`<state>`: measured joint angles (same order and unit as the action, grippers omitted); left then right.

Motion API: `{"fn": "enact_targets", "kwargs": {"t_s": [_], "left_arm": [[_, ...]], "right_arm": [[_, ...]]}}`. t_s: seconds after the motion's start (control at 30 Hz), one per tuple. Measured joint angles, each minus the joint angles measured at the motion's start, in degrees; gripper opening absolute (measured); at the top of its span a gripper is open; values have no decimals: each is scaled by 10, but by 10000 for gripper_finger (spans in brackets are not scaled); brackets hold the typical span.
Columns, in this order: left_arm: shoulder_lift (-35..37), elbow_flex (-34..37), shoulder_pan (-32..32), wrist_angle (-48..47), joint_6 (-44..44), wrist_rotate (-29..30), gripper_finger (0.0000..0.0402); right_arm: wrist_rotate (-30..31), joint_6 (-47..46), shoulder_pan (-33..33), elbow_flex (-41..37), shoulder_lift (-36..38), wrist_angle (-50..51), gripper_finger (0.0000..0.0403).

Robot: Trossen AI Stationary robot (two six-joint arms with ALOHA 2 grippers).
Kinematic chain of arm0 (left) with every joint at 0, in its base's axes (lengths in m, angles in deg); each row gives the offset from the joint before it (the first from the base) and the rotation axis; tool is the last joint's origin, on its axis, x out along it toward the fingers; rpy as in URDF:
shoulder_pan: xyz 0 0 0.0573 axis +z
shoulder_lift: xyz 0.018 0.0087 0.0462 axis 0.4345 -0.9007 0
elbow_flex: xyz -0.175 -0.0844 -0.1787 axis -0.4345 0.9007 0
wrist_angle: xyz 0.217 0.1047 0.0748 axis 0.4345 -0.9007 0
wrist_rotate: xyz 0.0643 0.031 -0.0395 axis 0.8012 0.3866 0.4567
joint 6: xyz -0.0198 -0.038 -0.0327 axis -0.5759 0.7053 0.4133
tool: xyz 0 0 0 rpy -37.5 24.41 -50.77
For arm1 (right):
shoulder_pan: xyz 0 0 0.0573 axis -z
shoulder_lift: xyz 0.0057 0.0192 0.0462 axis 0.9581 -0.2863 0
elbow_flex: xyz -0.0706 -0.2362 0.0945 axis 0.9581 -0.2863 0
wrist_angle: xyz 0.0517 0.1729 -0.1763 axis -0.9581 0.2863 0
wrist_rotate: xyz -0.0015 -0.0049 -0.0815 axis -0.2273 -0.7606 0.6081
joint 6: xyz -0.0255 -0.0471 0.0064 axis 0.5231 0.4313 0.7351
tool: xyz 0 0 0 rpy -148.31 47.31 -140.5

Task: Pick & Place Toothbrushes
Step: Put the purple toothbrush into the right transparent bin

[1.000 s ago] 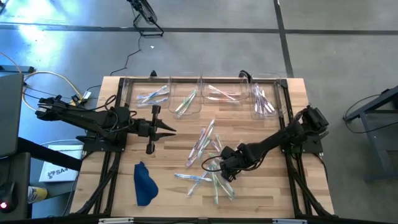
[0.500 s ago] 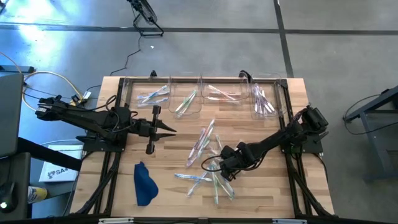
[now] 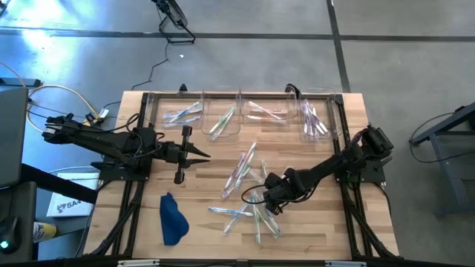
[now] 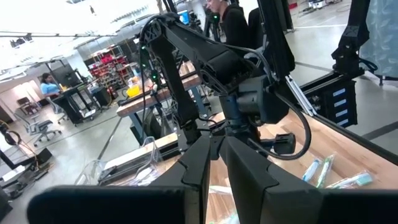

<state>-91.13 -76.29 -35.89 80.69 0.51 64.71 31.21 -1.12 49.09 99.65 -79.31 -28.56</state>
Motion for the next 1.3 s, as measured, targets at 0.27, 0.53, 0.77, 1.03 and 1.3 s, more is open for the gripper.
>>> {"fn": "enact_targets", "kwargs": {"t_s": [0.27, 0.53, 0.77, 1.03, 1.3], "left_arm": [[0, 0, 0, 0, 0, 0, 49], [0, 0, 0, -1, -1, 0, 49], [0, 0, 0, -11, -1, 0, 49], [0, 0, 0, -12, -3, 0, 49], [0, 0, 0, -13, -3, 0, 49]], "right_arm": [[0, 32, 9, 0, 51, 10, 2], [27, 41, 30, 0, 114, 53, 2], [69, 54, 73, 0, 191, 109, 2], [112, 69, 179, 0, 289, 221, 3], [116, 114, 340, 0, 347, 298, 3]]}}
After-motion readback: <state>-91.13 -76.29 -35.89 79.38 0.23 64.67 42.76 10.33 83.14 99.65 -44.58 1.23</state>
